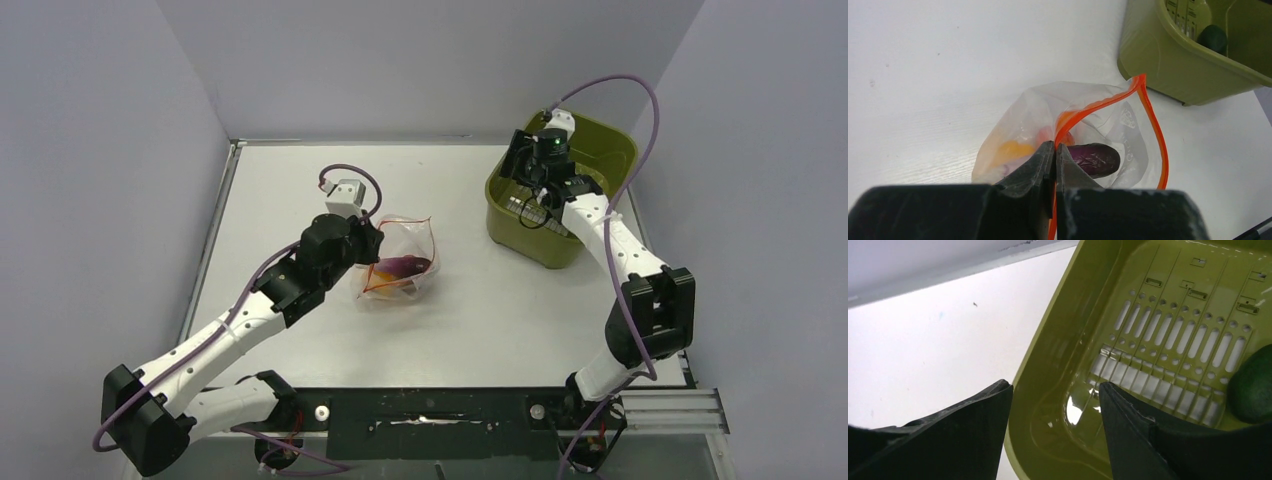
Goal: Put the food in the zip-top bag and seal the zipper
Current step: Pick up the fake fruit from the bin.
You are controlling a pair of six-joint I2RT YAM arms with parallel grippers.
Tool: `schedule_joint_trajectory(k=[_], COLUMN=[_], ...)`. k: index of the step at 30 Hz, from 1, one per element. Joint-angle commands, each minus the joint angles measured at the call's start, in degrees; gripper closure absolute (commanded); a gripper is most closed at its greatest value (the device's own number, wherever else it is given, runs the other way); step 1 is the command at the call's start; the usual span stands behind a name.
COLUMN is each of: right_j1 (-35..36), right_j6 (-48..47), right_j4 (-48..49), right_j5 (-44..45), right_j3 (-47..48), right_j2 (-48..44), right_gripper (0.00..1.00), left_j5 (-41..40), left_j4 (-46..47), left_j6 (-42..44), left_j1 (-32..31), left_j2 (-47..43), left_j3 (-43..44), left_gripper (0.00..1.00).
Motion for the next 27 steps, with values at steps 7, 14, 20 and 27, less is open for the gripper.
schedule_joint_trajectory(k=[7, 14, 20, 27], right_j1=[-3.0, -3.2, -5.7, -11.5], right_j6=[10.6, 12.2, 11.2, 11.1], right_j4=[0.0, -1.6, -17.6, -32.5], right_j5=[-8.5, -12.1, -7.9, 0.6], right_j3=[7.3, 7.8, 15.9, 21.9], right_j2=[5.1, 7.3, 6.9, 5.2], right_gripper=[0.30, 0.26, 0.28, 0.30], left_j5=[-3.1, -4.1, -3.7, -0.9], left_j4=[-1.8, -5.3, -7.1, -7.8], left_j6=[-8.0, -5.5, -2.3, -0.5], left_j1=[1.2, 1.9, 2.8, 3.5], left_j2=[-2.6, -2.0, -0.3, 3.0], left_j3=[0.8, 4.1, 5.9, 8.5], left_gripper=[1.00, 1.00, 1.00, 1.00])
